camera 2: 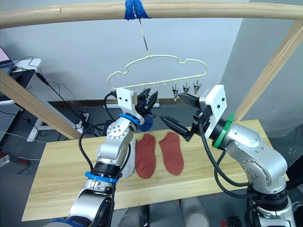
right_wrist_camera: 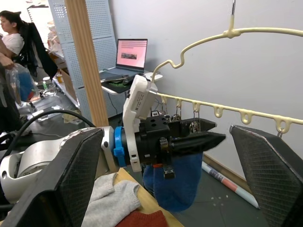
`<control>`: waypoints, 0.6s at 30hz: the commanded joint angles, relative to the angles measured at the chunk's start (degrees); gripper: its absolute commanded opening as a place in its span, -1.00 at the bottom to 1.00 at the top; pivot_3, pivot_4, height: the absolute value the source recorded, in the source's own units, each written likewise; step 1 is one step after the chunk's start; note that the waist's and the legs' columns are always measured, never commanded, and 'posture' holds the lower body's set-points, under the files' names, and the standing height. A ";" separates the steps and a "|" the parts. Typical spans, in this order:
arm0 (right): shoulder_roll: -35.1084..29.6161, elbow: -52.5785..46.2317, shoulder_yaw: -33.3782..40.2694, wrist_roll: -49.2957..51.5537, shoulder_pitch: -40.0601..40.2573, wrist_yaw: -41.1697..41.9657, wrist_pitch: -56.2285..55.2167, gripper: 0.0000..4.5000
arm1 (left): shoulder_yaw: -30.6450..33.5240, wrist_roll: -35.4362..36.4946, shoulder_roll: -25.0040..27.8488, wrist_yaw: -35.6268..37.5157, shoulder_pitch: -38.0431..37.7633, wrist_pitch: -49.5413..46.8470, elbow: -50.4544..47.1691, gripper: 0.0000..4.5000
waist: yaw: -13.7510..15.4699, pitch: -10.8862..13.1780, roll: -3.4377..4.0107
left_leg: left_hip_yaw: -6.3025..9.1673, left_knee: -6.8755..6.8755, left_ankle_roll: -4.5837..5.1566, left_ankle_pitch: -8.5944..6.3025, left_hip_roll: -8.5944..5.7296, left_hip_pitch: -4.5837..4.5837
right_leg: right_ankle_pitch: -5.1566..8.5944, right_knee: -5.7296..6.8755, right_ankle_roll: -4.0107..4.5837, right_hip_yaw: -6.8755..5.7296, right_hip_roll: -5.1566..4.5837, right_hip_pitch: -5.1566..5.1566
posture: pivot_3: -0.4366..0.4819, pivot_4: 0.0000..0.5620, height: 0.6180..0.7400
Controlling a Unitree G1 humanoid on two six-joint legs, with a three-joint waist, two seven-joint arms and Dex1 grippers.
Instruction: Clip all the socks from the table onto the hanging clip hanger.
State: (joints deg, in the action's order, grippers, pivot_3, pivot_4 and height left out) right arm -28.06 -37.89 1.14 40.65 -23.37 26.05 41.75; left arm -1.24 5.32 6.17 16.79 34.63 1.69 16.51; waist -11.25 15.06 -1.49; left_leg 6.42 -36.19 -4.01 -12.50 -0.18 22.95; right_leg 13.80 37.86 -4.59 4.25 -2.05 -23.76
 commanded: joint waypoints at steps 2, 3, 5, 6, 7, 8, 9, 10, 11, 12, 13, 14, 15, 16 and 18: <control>0.05 -2.34 0.51 0.48 0.41 -0.13 -1.00 1.00 | 0.68 0.45 0.18 0.06 0.97 0.42 -1.63 -0.86 | 0.00 0.00 0.00 | 0.00 0.00 0.00 0.00 0.00 0.00 | 0.00 0.00 0.00 0.00 0.00 0.00 | -0.68 -0.25 1.00; 0.13 -2.23 0.46 0.49 0.55 -0.18 -0.98 1.00 | 0.80 0.66 0.32 0.26 0.94 0.18 -1.95 -0.87 | 0.00 0.00 0.00 | 0.00 0.00 0.00 0.00 0.00 -0.01 | 0.00 0.01 0.00 0.00 0.00 0.00 | -0.67 -0.25 1.00; 0.39 -2.00 0.44 0.55 0.92 -0.36 -0.96 1.00 | 0.97 0.96 0.49 0.60 0.82 -0.24 -2.52 -0.87 | 0.00 0.00 0.00 | 0.00 0.00 0.00 0.00 0.00 -0.01 | 0.00 0.01 0.00 0.00 0.00 0.00 | -0.66 -0.25 1.00; 0.51 -1.68 0.29 0.27 1.48 -0.40 -1.08 1.00 | 1.16 1.46 0.53 0.90 0.64 -1.03 -3.09 -0.87 | 0.03 0.00 0.00 | 0.00 0.00 0.00 0.00 0.00 -0.01 | 0.00 0.01 0.00 0.00 0.00 0.00 | -0.66 -0.24 1.00; 0.59 -1.45 0.17 0.02 1.88 -0.40 -1.18 1.00 | 1.28 1.81 0.55 1.09 0.52 -1.62 -3.49 -0.87 | 0.08 0.00 0.00 | 0.00 0.00 0.00 0.00 0.00 -0.01 | 0.00 0.01 0.00 0.00 0.00 0.00 | -0.66 -0.24 1.00; -0.95 0.32 -2.25 -3.29 3.38 -0.33 -0.90 1.00 | 1.77 4.56 0.45 2.50 0.07 -5.37 -5.57 -0.87 | 0.08 0.00 0.00 | 0.00 0.00 0.00 0.00 0.00 0.00 | 0.00 0.00 0.00 0.00 0.00 0.00 | -0.64 -0.23 1.00; -2.10 1.59 -4.03 -5.77 4.44 -0.24 -0.69 1.00 | 2.12 6.55 0.36 3.53 -0.24 -8.13 -7.08 -0.87 | 0.09 0.00 0.00 | 0.00 0.00 0.00 0.00 0.00 0.00 | 0.00 -0.01 0.00 0.00 0.00 0.00 | -0.64 -0.23 1.00; -2.87 2.43 -5.25 -7.48 5.11 -0.16 -0.63 1.00 | 2.36 7.89 0.33 4.20 -0.45 -10.13 -8.21 -0.87 | 0.10 0.00 0.00 | 0.00 0.01 0.00 0.00 0.00 0.00 | 0.00 -0.03 0.00 0.00 0.00 0.00 | -0.64 -0.23 1.00; -3.28 2.90 -5.90 -8.46 5.47 -0.05 -0.75 1.00 | 2.51 8.64 0.34 4.54 -0.57 -11.56 -9.05 -0.87 | 0.12 0.00 0.00 | 0.00 0.01 0.00 0.00 0.00 0.01 | 0.00 -0.05 0.00 0.00 0.00 0.00 | -0.63 -0.23 1.00; -3.80 6.09 -9.04 -11.73 5.84 -0.29 -1.07 1.00 | 3.86 12.76 0.71 5.17 -0.75 -17.71 -11.39 -0.87 | 0.11 0.00 0.00 | 0.00 0.02 0.00 0.00 0.00 0.00 | 0.00 -0.05 -0.01 0.00 0.00 0.00 | -0.62 -0.22 1.00; -4.11 8.53 -11.38 -14.35 6.12 -0.38 -1.35 1.00 | 4.91 15.92 1.02 5.61 -0.89 -22.52 -13.25 -0.87 | 0.04 0.00 0.00 | 0.00 0.01 0.00 0.00 0.01 -0.01 | 0.00 -0.04 0.00 0.00 0.00 0.00 | -0.62 -0.22 1.00; -3.05 13.11 -14.16 -17.64 5.92 -0.80 -3.06 1.00 | 7.24 22.13 1.83 5.93 -0.91 -30.99 -15.56 -0.87 | -0.04 0.00 0.00 | -0.01 0.01 0.00 0.00 0.02 -0.02 | 0.00 -0.03 0.00 0.00 0.00 0.00 | -0.61 -0.22 1.00; -1.51 16.92 -15.90 -19.64 5.75 -0.70 -5.10 1.00 | 9.24 27.61 3.11 6.53 -0.97 -39.04 -17.33 -0.87 | -0.19 -0.01 -0.03 | -0.02 0.01 0.00 0.00 0.02 -0.04 | 0.00 -0.01 0.00 0.00 0.01 -0.01 | -0.59 -0.22 1.00; -0.25 19.21 -16.59 -20.69 5.57 -0.43 -6.74 1.00 | 10.54 31.05 4.05 6.62 -0.96 -44.26 -18.42 -0.87 | -0.33 -0.01 -0.03 | -0.02 0.02 0.00 0.00 0.08 -0.08 | 0.00 0.03 0.00 0.00 0.06 0.00 | -0.59 -0.22 1.00; 2.46 25.38 -18.70 -24.45 4.29 -0.33 -10.60 1.00 | 13.00 36.85 6.94 7.59 -1.12 -52.34 -19.84 -0.87 | -0.45 -0.01 -0.01 | 0.00 0.03 0.00 0.00 0.17 -0.12 | 0.01 0.13 0.01 0.00 0.16 -0.04 | -0.58 -0.22 1.00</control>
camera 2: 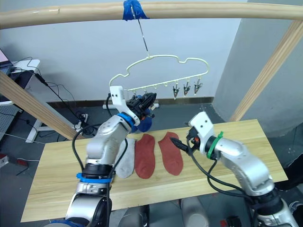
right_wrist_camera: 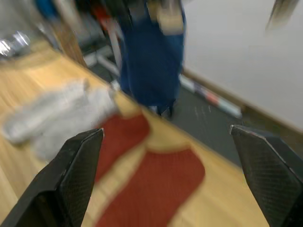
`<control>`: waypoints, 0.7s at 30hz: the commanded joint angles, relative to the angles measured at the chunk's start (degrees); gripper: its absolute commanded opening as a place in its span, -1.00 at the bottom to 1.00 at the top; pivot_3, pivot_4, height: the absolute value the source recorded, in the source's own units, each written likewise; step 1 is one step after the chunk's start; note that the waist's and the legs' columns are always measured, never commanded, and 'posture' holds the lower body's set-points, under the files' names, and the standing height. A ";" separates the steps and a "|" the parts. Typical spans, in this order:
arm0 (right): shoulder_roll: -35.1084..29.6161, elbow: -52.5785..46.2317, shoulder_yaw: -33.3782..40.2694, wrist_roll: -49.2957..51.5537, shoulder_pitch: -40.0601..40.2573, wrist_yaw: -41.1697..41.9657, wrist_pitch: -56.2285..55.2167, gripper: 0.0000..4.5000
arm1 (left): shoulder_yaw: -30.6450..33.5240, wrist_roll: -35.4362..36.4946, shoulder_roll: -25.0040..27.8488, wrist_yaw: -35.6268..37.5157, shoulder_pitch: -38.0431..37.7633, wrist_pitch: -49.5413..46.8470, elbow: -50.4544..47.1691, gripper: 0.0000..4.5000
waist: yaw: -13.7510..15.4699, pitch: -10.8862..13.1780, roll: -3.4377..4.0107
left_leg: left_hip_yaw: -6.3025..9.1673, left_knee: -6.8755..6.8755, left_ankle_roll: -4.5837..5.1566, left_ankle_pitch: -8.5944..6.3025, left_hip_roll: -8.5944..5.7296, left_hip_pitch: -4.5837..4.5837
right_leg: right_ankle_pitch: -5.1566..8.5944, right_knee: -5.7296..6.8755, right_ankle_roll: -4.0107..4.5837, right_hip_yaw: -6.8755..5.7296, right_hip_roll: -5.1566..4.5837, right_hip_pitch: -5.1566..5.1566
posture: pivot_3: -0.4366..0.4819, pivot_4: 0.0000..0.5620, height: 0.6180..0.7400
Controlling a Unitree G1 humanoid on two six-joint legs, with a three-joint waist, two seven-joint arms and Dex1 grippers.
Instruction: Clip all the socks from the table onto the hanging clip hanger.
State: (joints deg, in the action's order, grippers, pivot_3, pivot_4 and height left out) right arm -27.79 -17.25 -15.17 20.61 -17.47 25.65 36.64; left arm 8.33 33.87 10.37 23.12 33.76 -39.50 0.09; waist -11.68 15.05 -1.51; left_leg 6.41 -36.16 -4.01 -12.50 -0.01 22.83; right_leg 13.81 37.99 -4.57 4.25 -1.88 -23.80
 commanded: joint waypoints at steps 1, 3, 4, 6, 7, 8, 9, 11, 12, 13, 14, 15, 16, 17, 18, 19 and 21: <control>3.13 6.84 -3.12 -5.79 -2.10 0.41 -6.62 1.00 | 4.17 10.00 3.83 1.54 -0.28 -13.40 -3.73 -0.87 | -0.08 0.00 0.01 | 0.00 0.00 0.00 0.00 0.05 0.00 | 0.00 0.01 0.00 0.00 0.06 -0.01 | -0.58 -0.22 1.00; 5.90 12.14 -4.77 -8.37 -3.73 0.86 -9.50 1.00 | 6.20 13.46 5.92 1.82 0.09 -18.11 -3.11 -0.87 | -0.04 0.00 0.01 | 0.00 -0.01 -0.01 0.00 0.12 0.00 | -0.02 -0.01 0.02 0.01 0.15 0.00 | -0.57 -0.22 1.00; 7.27 14.93 -5.90 -9.54 -4.78 1.44 -10.80 1.00 | 7.18 14.60 6.68 1.44 0.62 -20.08 -2.34 -0.87 | -0.07 -0.01 -0.02 | 0.00 -0.02 -0.01 0.00 0.13 0.00 | -0.02 -0.01 0.02 0.00 0.16 0.00 | -0.57 -0.23 1.00; 9.64 19.67 -7.11 -11.39 -6.38 2.11 -12.66 1.00 | 9.08 16.93 7.24 0.39 1.73 -22.83 -1.00 -0.87 | 0.02 -0.01 -0.02 | 0.00 -0.02 -0.01 0.00 0.17 -0.01 | -0.05 -0.02 0.06 0.00 0.19 0.01 | -0.56 -0.23 1.00; 10.74 22.80 -7.79 -12.85 -7.36 2.03 -13.83 1.00 | 9.84 17.94 7.31 -0.15 2.37 -23.97 -0.45 -0.87 | 0.07 -0.01 -0.02 | 0.00 -0.02 -0.01 0.00 0.18 -0.04 | -0.05 -0.02 0.06 0.00 0.20 0.02 | -0.56 -0.23 1.00; 11.90 26.00 -8.31 -14.01 -8.32 2.17 -15.04 1.00 | 10.39 18.88 7.33 -0.42 2.93 -24.97 -0.10 -0.87 | 0.18 -0.02 -0.02 | 0.01 -0.01 -0.01 0.00 0.22 -0.04 | -0.05 -0.02 0.06 -0.01 0.24 0.02 | -0.56 -0.23 1.00; 13.34 29.65 -8.40 -14.88 -9.35 1.86 -15.76 1.00 | 11.07 19.94 7.21 -0.75 3.41 -25.99 0.21 -0.87 | 0.25 -0.02 -0.02 | 0.02 0.00 -0.02 0.00 0.26 -0.04 | -0.05 -0.04 0.07 -0.02 0.27 0.02 | -0.56 -0.23 1.00; 15.52 36.24 -8.29 -16.73 -11.17 1.26 -17.41 1.00 | 11.48 20.73 7.29 -1.11 3.76 -26.93 0.31 -0.87 | 0.35 -0.01 -0.02 | 0.01 0.00 -0.02 0.00 0.28 -0.02 | -0.07 -0.06 0.11 -0.02 0.28 0.01 | -0.56 -0.24 1.00; 16.52 39.34 -7.97 -17.29 -11.92 1.19 -18.07 1.00 | 11.56 20.92 7.33 -1.36 3.74 -27.09 0.23 -0.87 | 0.41 -0.01 -0.02 | 0.00 0.01 -0.02 0.00 0.28 -0.02 | -0.08 -0.06 0.12 -0.01 0.28 0.01 | -0.55 -0.24 1.00; 17.43 42.57 -7.52 -17.75 -12.65 1.02 -18.49 1.00 | 11.73 21.13 7.28 -1.79 3.69 -27.25 0.18 -0.87 | 0.44 -0.01 -0.02 | 0.00 0.02 -0.03 0.00 0.31 -0.02 | -0.14 -0.07 0.22 -0.02 0.28 0.00 | -0.55 -0.24 1.00; 18.02 45.84 -7.41 -18.57 -13.35 0.90 -19.29 1.00 | 12.32 21.71 7.00 -2.64 3.72 -27.59 0.21 -0.87 | 0.45 -0.01 -0.02 | 0.00 0.02 -0.03 -0.01 0.31 -0.01 | -0.20 -0.07 0.32 -0.02 0.28 0.00 | -0.54 -0.23 1.00; 18.62 48.94 -6.95 -18.98 -13.93 0.73 -19.61 1.00 | 12.71 22.14 6.95 -3.13 3.70 -27.84 0.07 -0.87 | 0.46 -0.01 -0.02 | 0.00 0.02 -0.03 -0.01 0.32 -0.01 | -0.23 -0.08 0.37 -0.02 0.29 0.00 | -0.54 -0.23 1.00; 19.03 51.09 -6.56 -19.31 -14.38 0.68 -20.02 1.00 | 12.96 22.45 6.92 -3.49 3.71 -28.04 -0.03 -0.87 | 0.47 -0.01 -0.02 | -0.01 0.02 -0.03 -0.01 0.32 -0.01 | -0.24 -0.08 0.39 -0.02 0.28 0.00 | -0.54 -0.23 1.00; 19.20 52.66 -6.44 -19.77 -14.66 0.86 -20.84 1.00 | 12.99 22.51 7.15 -3.67 3.57 -28.07 -0.30 -0.87 | 0.41 -0.02 -0.03 | -0.01 0.02 -0.03 -0.01 0.32 -0.02 | -0.25 -0.07 0.40 -0.02 0.28 0.00 | -0.51 -0.24 1.00; 19.19 53.41 -6.44 -20.28 -14.72 1.30 -21.69 0.92 | 13.02 22.47 7.41 -3.82 3.38 -28.07 -0.59 -0.87 | 0.42 -0.02 -0.03 | -0.02 0.02 -0.04 -0.01 0.36 -0.04 | -0.25 -0.07 0.40 -0.02 0.31 0.01 | -0.51 -0.24 1.00; 19.17 53.49 -6.31 -20.47 -14.51 2.07 -22.54 0.83 | 12.90 22.10 7.68 -3.91 3.09 -27.62 -0.93 -0.87 | 0.47 -0.02 -0.03 | -0.02 0.02 -0.04 0.00 0.36 -0.06 | -0.24 -0.07 0.37 -0.02 0.32 0.02 | -0.51 -0.24 1.00; 19.12 53.13 -5.96 -20.76 -13.98 3.09 -23.21 0.57 | 12.47 21.05 8.03 -4.07 2.52 -26.23 -1.47 -0.87 | 0.50 -0.03 -0.04 | -0.01 -0.01 -0.05 0.01 0.45 -0.07 | -0.19 -0.06 0.29 -0.02 0.45 0.03 | -0.49 -0.24 1.00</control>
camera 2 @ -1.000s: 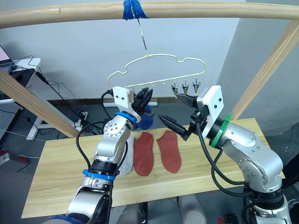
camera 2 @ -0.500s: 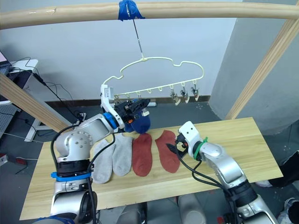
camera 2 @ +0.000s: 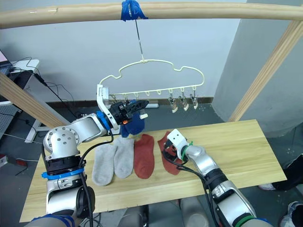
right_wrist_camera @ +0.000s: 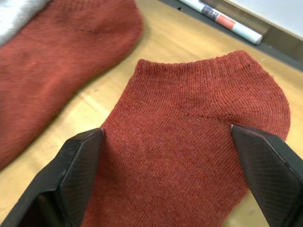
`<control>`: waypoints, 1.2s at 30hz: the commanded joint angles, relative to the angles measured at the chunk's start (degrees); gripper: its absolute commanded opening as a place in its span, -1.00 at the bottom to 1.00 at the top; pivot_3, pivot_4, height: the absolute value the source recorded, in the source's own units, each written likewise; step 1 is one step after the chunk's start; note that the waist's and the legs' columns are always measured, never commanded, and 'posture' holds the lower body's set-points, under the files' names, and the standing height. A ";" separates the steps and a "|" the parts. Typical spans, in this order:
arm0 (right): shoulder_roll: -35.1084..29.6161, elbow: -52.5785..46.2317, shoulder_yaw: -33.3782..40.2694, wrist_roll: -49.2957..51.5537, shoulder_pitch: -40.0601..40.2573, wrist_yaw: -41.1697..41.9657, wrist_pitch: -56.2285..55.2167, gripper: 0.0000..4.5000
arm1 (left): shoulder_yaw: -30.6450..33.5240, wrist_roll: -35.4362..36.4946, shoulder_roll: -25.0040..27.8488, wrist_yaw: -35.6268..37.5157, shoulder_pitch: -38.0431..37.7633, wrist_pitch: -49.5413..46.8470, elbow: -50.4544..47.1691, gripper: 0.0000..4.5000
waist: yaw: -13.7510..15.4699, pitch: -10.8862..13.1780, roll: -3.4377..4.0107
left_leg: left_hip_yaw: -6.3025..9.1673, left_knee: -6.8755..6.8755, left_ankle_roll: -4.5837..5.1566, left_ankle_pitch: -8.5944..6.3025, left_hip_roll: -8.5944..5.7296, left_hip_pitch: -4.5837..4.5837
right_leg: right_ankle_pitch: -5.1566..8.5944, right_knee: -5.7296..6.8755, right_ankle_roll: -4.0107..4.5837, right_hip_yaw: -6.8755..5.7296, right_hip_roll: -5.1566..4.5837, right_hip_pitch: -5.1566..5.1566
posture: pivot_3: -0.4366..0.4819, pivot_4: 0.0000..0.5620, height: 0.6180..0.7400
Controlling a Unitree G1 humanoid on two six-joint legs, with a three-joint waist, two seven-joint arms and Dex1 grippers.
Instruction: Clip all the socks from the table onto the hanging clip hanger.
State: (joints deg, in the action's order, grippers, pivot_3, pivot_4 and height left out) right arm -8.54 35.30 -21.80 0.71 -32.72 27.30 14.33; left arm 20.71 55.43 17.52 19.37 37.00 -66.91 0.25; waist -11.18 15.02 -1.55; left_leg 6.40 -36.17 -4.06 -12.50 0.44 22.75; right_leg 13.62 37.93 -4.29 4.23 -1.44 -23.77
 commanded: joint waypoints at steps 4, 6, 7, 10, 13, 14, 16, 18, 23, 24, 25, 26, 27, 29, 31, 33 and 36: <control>-0.49 -1.09 1.05 -1.61 2.59 2.51 -1.11 -0.04 | -0.01 -0.26 0.64 -0.80 -1.53 1.97 -2.20 -0.87 | -0.02 0.00 0.00 | 0.00 0.01 0.00 0.00 0.12 -0.05 | -0.02 0.03 0.03 0.01 0.13 0.00 | -0.48 -0.25 1.00; -1.45 -3.43 0.79 -2.30 4.07 3.49 -1.29 -0.32 | 0.28 0.71 0.06 -1.43 -2.07 1.52 -2.69 -0.87 | 0.02 -0.01 0.00 | 0.01 0.02 0.00 0.00 0.16 -0.06 | -0.02 0.03 0.03 0.01 0.16 0.00 | -0.48 -0.26 1.00; -2.19 -5.12 0.59 -2.66 5.14 4.08 -1.13 -0.47 | 0.16 0.77 0.04 -1.51 -2.25 1.62 -2.87 -0.87 | 0.04 -0.01 0.00 | 0.01 0.03 0.00 0.00 0.15 -0.06 | -0.02 0.03 0.03 0.01 0.16 0.00 | -0.48 -0.26 1.00; -3.98 -9.45 0.34 -3.36 8.22 5.09 -1.45 -0.91 | -0.02 0.85 0.13 -1.67 -2.35 2.03 -2.86 -0.87 | 0.12 -0.02 0.00 | 0.00 0.02 -0.01 0.00 0.15 -0.04 | -0.02 0.00 0.03 0.02 0.15 0.00 | -0.48 -0.26 1.00; -5.46 -15.66 1.51 -2.75 10.98 5.66 -1.30 -0.98 | 0.20 1.44 -0.03 -1.93 -2.38 1.81 -2.71 -0.87 | 0.15 -0.03 -0.01 | 0.00 0.02 -0.02 0.00 0.14 -0.05 | -0.02 0.01 0.03 0.02 0.15 0.00 | -0.48 -0.27 1.00; -5.79 -17.51 1.96 -2.44 11.62 5.87 -1.02 -0.98 | 0.34 1.74 -0.14 -2.11 -2.42 1.63 -2.66 -0.87 | 0.13 -0.03 -0.01 | -0.01 0.02 -0.02 0.00 0.14 -0.05 | -0.02 0.02 0.03 0.02 0.15 0.00 | -0.48 -0.27 1.00; -6.31 -20.52 2.69 -2.03 12.50 6.09 -0.74 -0.98 | 0.67 2.44 -0.36 -2.69 -2.50 1.30 -2.54 -0.87 | 0.05 -0.03 -0.01 | -0.01 0.01 -0.02 0.00 0.15 -0.06 | -0.02 0.04 0.03 0.03 0.16 0.00 | -0.48 -0.27 1.00; -6.70 -26.54 4.53 0.07 13.52 6.88 -1.75 -0.98 | 1.98 4.53 -0.93 -4.20 -2.16 -0.19 -1.57 -0.87 | 0.10 -0.03 -0.01 | -0.01 0.01 -0.03 0.01 0.15 -0.06 | -0.02 0.04 0.04 0.03 0.16 -0.01 | -0.48 -0.27 1.00; -9.52 -41.49 5.24 0.92 15.60 9.15 -1.68 -0.98 | 5.87 9.63 -2.14 -9.74 -0.13 -3.64 2.93 -0.87 | 0.14 -0.04 -0.03 | 0.00 0.01 -0.04 0.01 0.15 -0.05 | -0.02 0.04 0.04 0.02 0.17 -0.01 | -0.51 -0.27 1.00; -9.69 -44.06 5.42 1.38 15.91 9.12 -0.95 -0.98 | 6.61 10.38 -2.39 -11.00 0.37 -3.84 3.98 -0.87 | 0.21 -0.04 -0.04 | 0.00 0.01 -0.04 0.01 0.15 -0.05 | -0.02 0.03 0.03 0.02 0.16 -0.01 | -0.53 -0.26 1.00; -9.95 -46.67 5.25 1.41 16.13 9.02 -0.13 -0.98 | 6.58 10.19 -2.31 -11.32 0.68 -3.78 4.73 -0.87 | 0.23 -0.05 -0.05 | 0.01 0.01 -0.04 0.01 0.15 -0.03 | -0.02 0.02 0.03 0.02 0.16 -0.01 | -0.53 -0.26 1.00; -9.27 -48.71 5.38 2.09 16.23 8.27 1.91 -0.98 | 6.43 10.09 -2.42 -11.67 0.86 -3.66 5.31 -0.87 | 0.15 -0.05 -0.05 | 0.01 0.01 -0.04 0.01 0.15 -0.03 | -0.02 0.01 0.03 0.02 0.16 -0.01 | -0.53 -0.26 1.00; -8.78 -49.99 5.47 2.49 16.31 7.76 3.42 -0.98 | 6.27 10.09 -2.47 -11.86 0.96 -3.61 5.63 -0.87 | 0.10 -0.05 -0.05 | -0.01 0.01 -0.04 0.01 0.15 -0.03 | -0.02 -0.01 0.03 0.03 0.16 -0.01 | -0.53 -0.26 1.00; -8.01 -51.77 5.16 2.34 15.79 7.14 5.40 -0.98 | 6.41 11.00 -2.84 -12.26 1.07 -3.49 5.64 -0.87 | 0.05 -0.05 -0.05 | -0.01 0.02 -0.04 0.01 0.15 -0.04 | -0.02 0.00 0.03 0.03 0.16 -0.01 | -0.56 -0.25 1.00; -7.60 -52.68 4.67 1.95 14.98 6.98 7.00 -0.98 | 7.08 12.18 -3.60 -13.11 1.51 -3.25 5.83 -0.87 | 0.08 -0.05 -0.05 | -0.01 0.01 -0.04 0.01 0.15 -0.05 | -0.02 0.02 0.04 0.03 0.16 -0.01 | -0.56 -0.25 1.00; -7.20 -52.60 4.33 1.61 14.31 6.76 8.06 -0.98 | 6.47 11.90 -3.77 -13.26 1.75 -2.66 5.72 -0.87 | 0.06 -0.06 -0.06 | -0.01 0.01 -0.05 0.02 0.15 -0.04 | -0.02 0.01 0.04 0.03 0.16 -0.01 | -0.58 -0.24 1.00; -6.72 -52.36 4.16 1.43 13.83 6.54 8.84 -0.98 | 5.87 11.81 -3.83 -13.34 1.81 -2.32 5.68 -0.87 | 0.02 -0.06 -0.06 | -0.01 0.02 -0.06 0.02 0.15 -0.05 | -0.02 0.01 0.04 0.03 0.17 -0.02 | -0.58 -0.24 1.00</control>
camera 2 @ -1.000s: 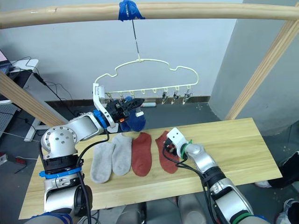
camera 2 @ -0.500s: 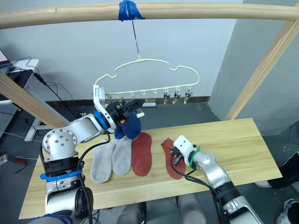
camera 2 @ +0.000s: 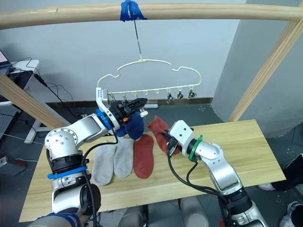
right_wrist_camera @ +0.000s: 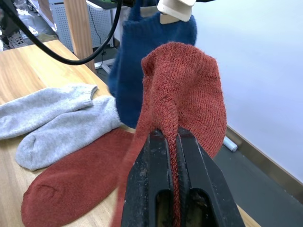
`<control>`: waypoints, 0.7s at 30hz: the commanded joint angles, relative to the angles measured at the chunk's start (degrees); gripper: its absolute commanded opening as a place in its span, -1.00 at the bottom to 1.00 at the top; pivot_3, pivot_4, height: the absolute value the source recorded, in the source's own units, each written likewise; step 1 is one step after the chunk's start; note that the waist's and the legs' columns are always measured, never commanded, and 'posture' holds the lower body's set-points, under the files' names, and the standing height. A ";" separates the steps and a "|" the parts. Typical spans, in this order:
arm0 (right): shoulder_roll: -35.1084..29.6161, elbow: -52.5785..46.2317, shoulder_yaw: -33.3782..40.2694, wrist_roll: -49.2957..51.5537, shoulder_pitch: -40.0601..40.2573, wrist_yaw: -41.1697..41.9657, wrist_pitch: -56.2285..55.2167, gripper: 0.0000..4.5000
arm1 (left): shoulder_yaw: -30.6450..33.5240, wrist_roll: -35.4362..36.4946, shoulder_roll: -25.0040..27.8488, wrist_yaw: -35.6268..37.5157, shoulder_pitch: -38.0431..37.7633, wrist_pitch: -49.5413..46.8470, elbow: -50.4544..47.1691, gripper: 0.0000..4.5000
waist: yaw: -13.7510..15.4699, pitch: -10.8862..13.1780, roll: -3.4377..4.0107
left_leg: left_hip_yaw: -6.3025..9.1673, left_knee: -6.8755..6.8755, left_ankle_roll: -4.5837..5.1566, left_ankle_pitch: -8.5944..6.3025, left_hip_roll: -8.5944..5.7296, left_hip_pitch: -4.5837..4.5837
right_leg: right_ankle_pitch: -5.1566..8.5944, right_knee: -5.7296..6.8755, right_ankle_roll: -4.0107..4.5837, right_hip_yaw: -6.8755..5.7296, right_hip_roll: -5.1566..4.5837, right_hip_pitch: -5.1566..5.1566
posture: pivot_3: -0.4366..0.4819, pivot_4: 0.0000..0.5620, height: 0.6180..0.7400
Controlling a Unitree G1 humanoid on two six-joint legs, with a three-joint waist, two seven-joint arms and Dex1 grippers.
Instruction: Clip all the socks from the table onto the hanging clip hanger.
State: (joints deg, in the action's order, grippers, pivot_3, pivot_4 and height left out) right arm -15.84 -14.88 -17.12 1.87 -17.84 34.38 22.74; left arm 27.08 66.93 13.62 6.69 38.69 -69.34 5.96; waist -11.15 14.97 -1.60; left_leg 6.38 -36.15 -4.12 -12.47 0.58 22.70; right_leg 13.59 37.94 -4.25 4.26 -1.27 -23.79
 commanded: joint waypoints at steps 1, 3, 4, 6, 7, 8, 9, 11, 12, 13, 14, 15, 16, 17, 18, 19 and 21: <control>0.74 -2.14 -0.53 0.28 -1.15 -0.57 0.59 -0.98 | -0.58 0.43 0.05 -0.60 0.14 0.12 -0.03 -0.87 | -0.01 0.00 0.00 | 0.00 0.01 0.00 0.00 0.00 0.00 | 0.00 0.00 0.00 0.00 0.00 -0.01 | -0.58 -0.24 1.00; 1.03 -1.60 -0.76 -0.09 -1.84 -0.69 0.49 -0.98 | -0.87 0.43 -0.03 -0.53 0.16 0.24 -0.15 -0.87 | -0.02 0.00 0.00 | 0.00 0.01 0.00 0.00 0.00 0.02 | 0.00 -0.02 0.00 0.00 0.00 -0.01 | -0.58 -0.24 1.00; 1.20 -1.24 -0.88 -0.28 -2.37 -0.74 0.46 -0.98 | -1.07 0.28 0.06 -0.40 0.07 0.31 -0.28 -0.87 | -0.02 0.00 0.00 | 0.00 0.01 0.00 0.00 0.00 0.03 | 0.00 -0.03 0.00 0.00 0.00 -0.01 | -0.58 -0.24 1.00; 1.47 -0.96 -1.10 -0.38 -3.33 -0.73 0.73 -0.98 | -1.26 0.18 0.25 -0.20 -0.21 0.35 -0.42 -0.87 | -0.01 0.00 0.00 | 0.00 0.01 0.00 0.00 0.00 0.03 | 0.00 -0.04 0.00 0.00 0.00 -0.02 | -0.58 -0.23 1.00; 1.50 -1.02 -1.17 -0.37 -3.49 -0.75 0.86 -0.98 | -1.33 0.26 0.30 -0.21 -0.35 0.37 -0.54 -0.87 | -0.01 0.00 0.00 | 0.00 0.01 0.00 0.00 0.00 0.03 | 0.00 -0.03 0.00 0.00 0.00 -0.02 | -0.57 -0.23 1.00; 1.58 -1.09 -1.32 -0.34 -3.77 -0.72 1.07 -0.98 | -1.28 0.32 0.26 -0.32 -0.43 0.58 -0.57 -0.87 | 0.00 0.00 0.00 | 0.00 0.01 0.00 0.00 0.00 0.03 | 0.00 -0.03 0.00 0.00 0.00 -0.02 | -0.57 -0.22 1.00; 1.69 -1.05 -1.51 -0.36 -4.03 -0.70 1.12 -0.98 | -1.41 0.28 0.29 -0.22 -0.51 0.74 -0.65 -0.87 | 0.01 0.00 0.00 | 0.00 0.01 0.00 0.00 0.00 0.03 | 0.00 -0.03 0.00 0.00 0.00 -0.02 | -0.57 -0.22 1.00; 1.88 -1.07 -1.93 -0.32 -4.45 -0.52 1.41 -0.98 | -1.63 0.15 0.19 -0.21 -0.66 1.07 -0.82 -0.87 | 0.01 0.00 0.00 | 0.00 0.01 0.00 0.00 0.00 0.04 | 0.00 -0.05 0.00 0.00 0.00 -0.02 | -0.56 -0.22 1.00; 1.99 -1.04 -2.10 -0.28 -4.59 -0.47 1.62 -0.98 | -1.61 0.31 0.06 -0.33 -0.68 1.15 -0.85 -0.87 | 0.01 0.00 0.00 | 0.00 0.02 0.00 0.00 0.00 0.04 | 0.00 -0.06 0.00 0.00 0.00 -0.02 | -0.56 -0.22 1.00; 2.24 -0.83 -2.23 -0.23 -4.82 -0.50 1.70 -0.98 | -1.72 0.38 0.02 -0.29 -0.69 1.22 -0.89 -0.87 | 0.00 0.00 0.00 | 0.00 0.02 0.00 0.00 0.00 0.04 | 0.00 -0.06 0.00 0.00 0.00 -0.02 | -0.56 -0.22 1.00; 2.39 -0.66 -2.32 -0.19 -4.99 -0.56 1.73 -0.98 | -1.80 0.44 0.03 -0.24 -0.70 1.26 -0.91 -0.87 | -0.01 0.00 0.00 | 0.00 0.03 0.00 0.00 0.00 0.05 | 0.00 -0.06 0.00 0.00 0.00 -0.03 | -0.56 -0.22 1.00; 2.63 -0.37 -2.42 -0.10 -5.26 -0.62 1.81 -0.98 | -1.92 0.44 0.05 -0.15 -0.75 1.29 -0.96 -0.87 | 0.00 0.00 0.00 | 0.00 0.03 0.00 0.00 0.00 0.05 | 0.00 -0.06 0.00 0.00 0.00 -0.03 | -0.56 -0.22 1.00; 2.79 -0.19 -2.47 -0.07 -5.43 -0.65 1.84 -0.98 | -2.02 0.42 0.08 -0.08 -0.80 1.31 -0.99 -0.87 | 0.00 0.00 0.00 | 0.00 0.03 0.00 0.00 0.00 0.05 | 0.00 -0.06 0.00 0.00 0.00 -0.03 | -0.56 -0.22 1.00; 2.86 -0.19 -2.49 -0.06 -5.44 -0.64 1.90 -0.98 | -2.06 0.47 0.07 -0.11 -0.89 1.30 -1.13 -0.87 | 0.00 0.00 0.00 | 0.00 0.03 0.00 0.00 0.00 0.05 | 0.00 -0.06 0.00 0.00 0.00 -0.03 | -0.56 -0.21 1.00; 2.97 0.09 -2.59 -0.15 -5.68 -0.58 1.82 -0.98 | -2.08 0.47 0.02 -0.19 -1.02 1.37 -1.23 -0.87 | 0.00 0.00 0.00 | 0.00 0.03 0.00 0.00 0.00 0.05 | 0.00 -0.06 0.00 0.00 0.00 -0.03 | -0.56 -0.21 1.00; 3.19 0.68 -2.66 -0.22 -6.15 -0.54 1.64 -0.98 | -2.23 0.34 0.10 -0.06 -1.13 1.43 -1.35 -0.87 | 0.00 0.00 0.00 | 0.00 0.03 0.00 0.00 0.00 0.05 | 0.00 -0.06 0.00 0.00 0.00 -0.03 | -0.56 -0.21 1.00; 3.52 1.38 -2.66 -0.23 -6.96 -0.50 1.47 -0.98 | -2.37 0.38 0.18 0.03 -1.36 1.39 -1.59 -0.87 | -0.01 0.00 0.00 | 0.00 0.03 0.00 0.00 0.00 0.05 | 0.00 -0.06 0.00 0.00 0.00 -0.03 | -0.55 -0.20 1.00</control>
State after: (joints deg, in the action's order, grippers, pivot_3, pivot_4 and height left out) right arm -12.82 -12.70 -19.45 1.31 -23.77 33.77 24.65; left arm 25.20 66.96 13.60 6.89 38.15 -67.90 5.38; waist -11.16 14.97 -1.60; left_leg 6.38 -36.12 -4.12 -12.48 0.59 22.75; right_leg 13.59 37.88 -4.24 4.27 -1.27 -23.82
